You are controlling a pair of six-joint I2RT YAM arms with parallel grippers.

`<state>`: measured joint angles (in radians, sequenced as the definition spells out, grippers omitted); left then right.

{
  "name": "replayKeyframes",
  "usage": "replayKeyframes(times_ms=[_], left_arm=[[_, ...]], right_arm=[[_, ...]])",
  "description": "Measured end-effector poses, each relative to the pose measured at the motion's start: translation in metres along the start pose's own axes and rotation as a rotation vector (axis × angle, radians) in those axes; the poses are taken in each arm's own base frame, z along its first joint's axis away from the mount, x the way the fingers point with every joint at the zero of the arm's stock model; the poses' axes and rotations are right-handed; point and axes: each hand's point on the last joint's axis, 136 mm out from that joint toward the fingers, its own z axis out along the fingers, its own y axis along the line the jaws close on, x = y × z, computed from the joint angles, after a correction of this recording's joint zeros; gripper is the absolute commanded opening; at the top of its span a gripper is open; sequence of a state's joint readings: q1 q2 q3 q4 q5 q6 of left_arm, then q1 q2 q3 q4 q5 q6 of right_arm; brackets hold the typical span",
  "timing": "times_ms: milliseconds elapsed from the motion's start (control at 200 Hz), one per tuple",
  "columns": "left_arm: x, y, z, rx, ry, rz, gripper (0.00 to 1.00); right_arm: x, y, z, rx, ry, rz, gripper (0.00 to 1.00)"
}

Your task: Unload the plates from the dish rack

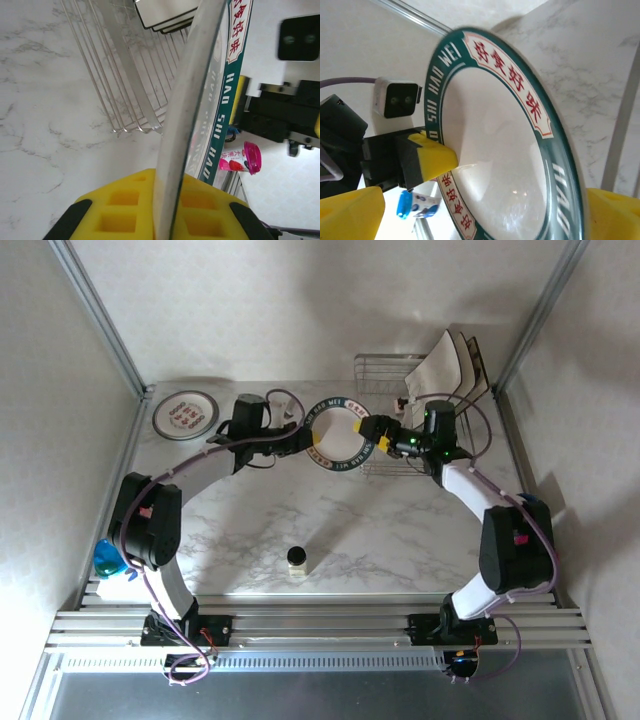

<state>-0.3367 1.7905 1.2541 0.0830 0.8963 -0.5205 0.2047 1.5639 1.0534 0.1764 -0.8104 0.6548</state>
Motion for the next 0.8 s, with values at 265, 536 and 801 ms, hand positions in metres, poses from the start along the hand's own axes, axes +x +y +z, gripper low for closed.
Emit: replayKeyframes(times_ms=[265, 536, 801], left_arm=[[-0.038, 0.029, -0.029, -0.072, -0.138, -0.021, 0.0], [-0.084, 0.063, -0.099, -0.217, -0.441, -0.094, 0.0], [-0.106, 0.099, -0.185, -0.283, -0.813, -0.258, 0.0]], right_arm=[[-0.062, -0.003, -0.065, 0.402, -0.105, -0.132, 0.99], [-0.055, -0.054, -0.13, 0.868, -0.026, -0.182, 0.99], [-0.038, -0.085, -0.168, 1.102, 0.092, -0.193, 0.99]])
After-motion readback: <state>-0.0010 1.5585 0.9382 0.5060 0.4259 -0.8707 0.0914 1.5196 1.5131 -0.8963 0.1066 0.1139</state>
